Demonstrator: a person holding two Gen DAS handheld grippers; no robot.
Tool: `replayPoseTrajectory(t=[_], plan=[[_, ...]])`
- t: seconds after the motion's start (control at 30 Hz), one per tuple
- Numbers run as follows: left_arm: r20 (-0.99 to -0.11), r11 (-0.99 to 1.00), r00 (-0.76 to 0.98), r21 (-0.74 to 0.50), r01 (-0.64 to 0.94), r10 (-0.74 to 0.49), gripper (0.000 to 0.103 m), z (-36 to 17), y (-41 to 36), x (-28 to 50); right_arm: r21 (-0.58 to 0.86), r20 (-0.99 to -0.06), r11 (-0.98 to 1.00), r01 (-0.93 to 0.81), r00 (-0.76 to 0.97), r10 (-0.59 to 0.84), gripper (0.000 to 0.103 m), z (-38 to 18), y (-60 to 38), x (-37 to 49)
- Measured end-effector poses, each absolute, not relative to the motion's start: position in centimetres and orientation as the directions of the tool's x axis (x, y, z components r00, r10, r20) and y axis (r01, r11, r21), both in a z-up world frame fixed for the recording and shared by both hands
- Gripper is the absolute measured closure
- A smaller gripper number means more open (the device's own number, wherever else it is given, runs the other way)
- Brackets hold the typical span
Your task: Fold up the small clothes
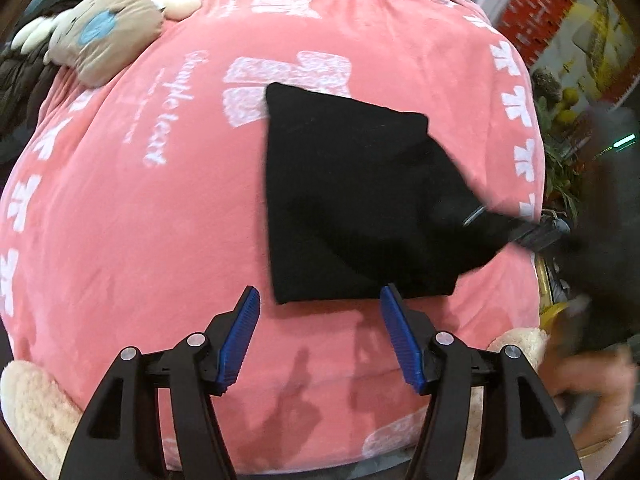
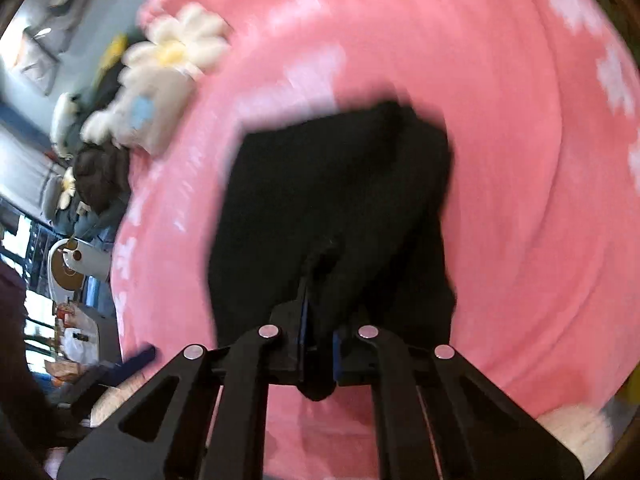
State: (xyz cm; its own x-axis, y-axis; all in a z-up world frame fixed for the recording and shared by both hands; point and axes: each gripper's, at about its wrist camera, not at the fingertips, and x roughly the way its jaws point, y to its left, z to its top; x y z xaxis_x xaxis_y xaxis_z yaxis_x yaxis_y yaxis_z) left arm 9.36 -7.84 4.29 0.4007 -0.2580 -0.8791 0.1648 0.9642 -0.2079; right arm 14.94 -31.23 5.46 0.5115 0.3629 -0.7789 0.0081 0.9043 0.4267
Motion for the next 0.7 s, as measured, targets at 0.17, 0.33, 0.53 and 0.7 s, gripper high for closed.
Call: replayPoseTrajectory(t=[0.17,0.33,0.53,0.7], plan=[[-0.882,0.968,0.402,-0.212,0.130,-0.247,0.041,3.6,-6.1,9.7,0.289,-0.918,0.951,0.113,0.313,0.242,0.090,-2.8,-33.6,15.8],[-0.890,0.965,0.372,-0.234,0.121,-0.262,0.038,2.8,-5.7,10.4,0.357,-0.874,0.912,0.199,0.415,0.252,0.087,-0.5,-36.0,14.2],[-0.902,0.964,0.341,-0.237,0.122,-0.265,0.038,1.5,-6.5,11.8,0.356,-0.828,0.934,0.033,0.475,0.299,0.088,3.4,-32.4,20.2],[-0.906,0.967,0.341,-0.212,0.143,-0.249,0.038,1.4,-7.2,12.3,0.184,-0.919,0.982,0.034,0.360,0.159,0.092,-1.6,-30.0,27.2]])
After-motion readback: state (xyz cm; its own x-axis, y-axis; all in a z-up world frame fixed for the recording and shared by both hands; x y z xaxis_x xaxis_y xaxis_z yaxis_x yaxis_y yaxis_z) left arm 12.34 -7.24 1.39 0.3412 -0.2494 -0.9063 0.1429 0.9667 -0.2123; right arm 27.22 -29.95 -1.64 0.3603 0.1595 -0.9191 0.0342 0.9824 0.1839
